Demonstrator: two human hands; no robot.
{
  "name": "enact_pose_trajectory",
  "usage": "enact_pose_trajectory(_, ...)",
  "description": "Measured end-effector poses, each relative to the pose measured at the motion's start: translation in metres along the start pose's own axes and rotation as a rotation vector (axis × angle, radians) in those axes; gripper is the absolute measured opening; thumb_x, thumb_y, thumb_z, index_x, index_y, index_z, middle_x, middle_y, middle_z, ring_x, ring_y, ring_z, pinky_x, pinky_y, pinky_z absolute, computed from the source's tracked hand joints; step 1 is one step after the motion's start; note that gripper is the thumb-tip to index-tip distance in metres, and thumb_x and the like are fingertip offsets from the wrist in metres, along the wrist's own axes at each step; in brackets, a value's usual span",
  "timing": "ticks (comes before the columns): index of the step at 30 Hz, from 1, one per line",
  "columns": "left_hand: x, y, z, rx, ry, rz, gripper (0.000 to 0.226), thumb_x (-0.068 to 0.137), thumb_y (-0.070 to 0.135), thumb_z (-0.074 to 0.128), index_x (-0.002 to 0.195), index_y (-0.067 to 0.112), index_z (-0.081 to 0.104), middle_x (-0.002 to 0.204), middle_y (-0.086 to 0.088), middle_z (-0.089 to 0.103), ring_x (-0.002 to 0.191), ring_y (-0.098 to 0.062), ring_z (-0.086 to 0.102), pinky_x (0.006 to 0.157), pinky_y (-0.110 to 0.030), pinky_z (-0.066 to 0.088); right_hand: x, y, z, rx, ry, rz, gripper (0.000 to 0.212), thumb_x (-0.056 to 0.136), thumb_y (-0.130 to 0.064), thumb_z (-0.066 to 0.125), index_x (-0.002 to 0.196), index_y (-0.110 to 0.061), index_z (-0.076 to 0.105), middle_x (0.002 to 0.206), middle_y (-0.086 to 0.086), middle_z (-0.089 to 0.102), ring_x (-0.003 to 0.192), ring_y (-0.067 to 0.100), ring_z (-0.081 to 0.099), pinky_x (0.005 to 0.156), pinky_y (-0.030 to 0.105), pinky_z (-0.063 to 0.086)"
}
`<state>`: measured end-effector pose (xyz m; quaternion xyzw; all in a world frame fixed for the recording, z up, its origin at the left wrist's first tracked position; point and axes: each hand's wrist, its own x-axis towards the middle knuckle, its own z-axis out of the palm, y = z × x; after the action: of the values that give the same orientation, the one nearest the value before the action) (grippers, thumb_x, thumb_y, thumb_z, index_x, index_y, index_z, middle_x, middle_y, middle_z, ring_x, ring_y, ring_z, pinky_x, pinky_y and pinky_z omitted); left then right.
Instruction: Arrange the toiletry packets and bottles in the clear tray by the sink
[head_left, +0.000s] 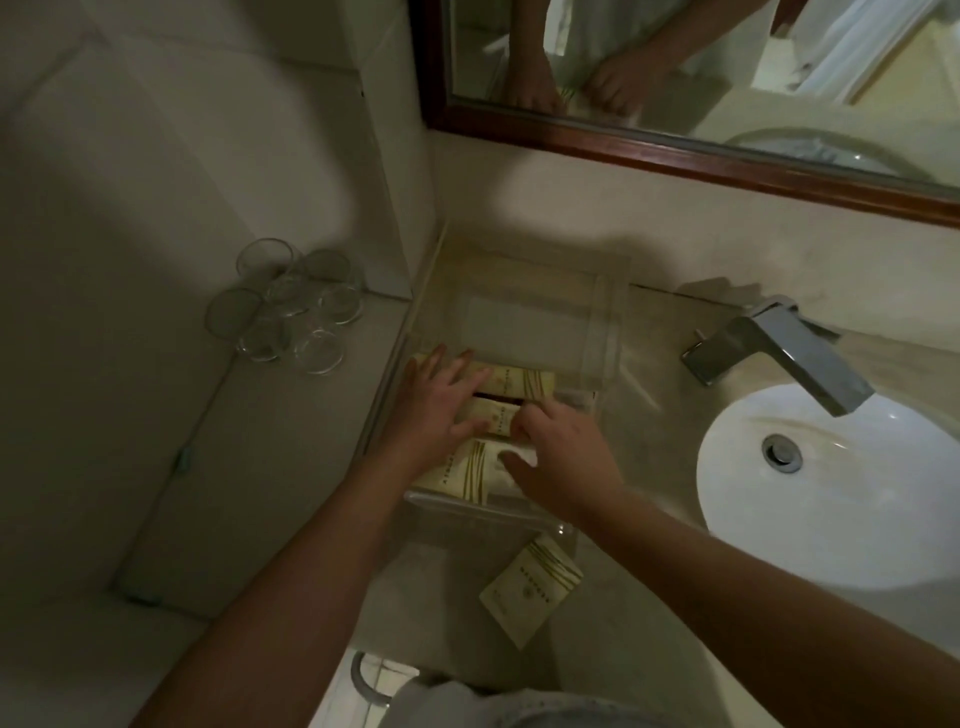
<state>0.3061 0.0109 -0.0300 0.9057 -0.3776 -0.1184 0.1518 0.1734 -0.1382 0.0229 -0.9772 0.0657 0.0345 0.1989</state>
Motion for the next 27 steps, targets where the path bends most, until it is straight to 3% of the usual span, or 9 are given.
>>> enact_pose_trajectory(3, -0.010, 0.004, -0.004, -0.059, 0.095, -0.014, 0.064, 0.087, 0.047, 0.052, 0.145, 0.029, 0.031, 0.152, -0.005, 0.034, 0.142, -0.029, 0.018, 0.115, -0.044, 0.013, -0.034, -0.008, -0.001, 0.039, -0.267, -0.228, 0.030, 0.080, -0.045, 0.065, 0.104, -0.033, 0.053, 0.107, -0.008, 0.056, 0.092, 0.014, 0.057, 0.076, 0.030, 0.050)
enact_pose_trajectory(7, -0.032, 0.016, -0.010, -0.148, 0.212, -0.065, 0.059, 0.088, 0.039, 0.055, 0.142, 0.025, 0.037, 0.150, -0.003, 0.039, 0.141, -0.028, 0.023, 0.114, -0.040, 0.016, -0.058, -0.009, 0.013, -0.227, -0.599, -0.463, 0.064, 0.071, -0.045, 0.075, 0.126, -0.026, 0.046, 0.118, 0.001, 0.054, 0.091, 0.024, 0.058, 0.074, 0.039, 0.051)
enact_pose_trajectory(11, -0.060, 0.026, -0.009, -0.199, 0.273, -0.170, 0.057, 0.089, 0.031, 0.058, 0.142, 0.025, 0.038, 0.149, -0.001, 0.040, 0.141, -0.027, 0.025, 0.115, -0.041, 0.022, -0.066, -0.003, 0.027, -0.463, -0.575, -0.601, 0.055, 0.074, -0.035, 0.073, 0.121, -0.015, 0.051, 0.111, 0.010, 0.061, 0.097, 0.029, 0.057, 0.082, 0.041, 0.043)
enact_pose_trajectory(15, -0.082, 0.032, -0.003, -0.262, 0.307, -0.279, 0.052, 0.088, 0.019, 0.058, 0.138, 0.020, 0.044, 0.143, -0.006, 0.046, 0.136, -0.027, 0.033, 0.112, -0.044, 0.030, -0.071, -0.001, 0.033, -0.474, -0.487, -0.627, 0.041, 0.079, -0.031, 0.066, 0.116, -0.015, 0.057, 0.112, 0.009, 0.060, 0.098, 0.028, 0.052, 0.082, 0.040, 0.040)
enact_pose_trajectory(17, -0.091, 0.035, -0.002, -0.318, 0.373, -0.329, 0.048, 0.087, 0.013, 0.059, 0.134, 0.017, 0.049, 0.138, -0.009, 0.050, 0.130, -0.027, 0.039, 0.111, -0.038, 0.031, -0.073, 0.000, 0.033, -0.462, -0.453, -0.633, 0.036, 0.082, -0.029, 0.062, 0.114, -0.015, 0.059, 0.111, 0.008, 0.061, 0.098, 0.027, 0.051, 0.083, 0.039, 0.040)
enact_pose_trajectory(21, -0.104, 0.038, -0.002, -0.429, 0.448, -0.427, 0.045, 0.088, 0.010, 0.058, 0.132, 0.015, 0.050, 0.132, -0.012, 0.053, 0.122, -0.025, 0.043, 0.104, -0.037, 0.037, -0.076, 0.000, 0.022, -0.272, -0.507, -0.509, 0.024, 0.084, -0.029, 0.059, 0.107, -0.022, 0.055, 0.104, 0.006, 0.063, 0.097, 0.025, 0.053, 0.086, 0.038, 0.044)
enact_pose_trajectory(24, -0.105, 0.040, -0.003, -0.454, 0.448, -0.438, 0.044, 0.087, 0.008, 0.058, 0.131, 0.016, 0.052, 0.130, -0.011, 0.054, 0.120, -0.025, 0.045, 0.102, -0.037, 0.040, -0.064, 0.000, 0.006, 0.002, -0.460, -0.286, 0.016, 0.083, -0.035, 0.062, 0.091, -0.033, 0.049, 0.094, -0.002, 0.058, 0.086, 0.019, 0.057, 0.071, 0.032, 0.050)
enact_pose_trajectory(27, -0.100, 0.045, -0.005, -0.482, 0.437, -0.442, 0.039, 0.086, 0.008, 0.058, 0.124, 0.020, 0.057, 0.126, -0.006, 0.056, 0.117, -0.021, 0.049, 0.098, -0.030, 0.039, -0.033, 0.008, -0.011, 0.165, -0.327, -0.056, 0.015, 0.084, -0.034, 0.063, 0.091, -0.035, 0.050, 0.093, -0.007, 0.058, 0.081, 0.014, 0.059, 0.060, 0.027, 0.050)
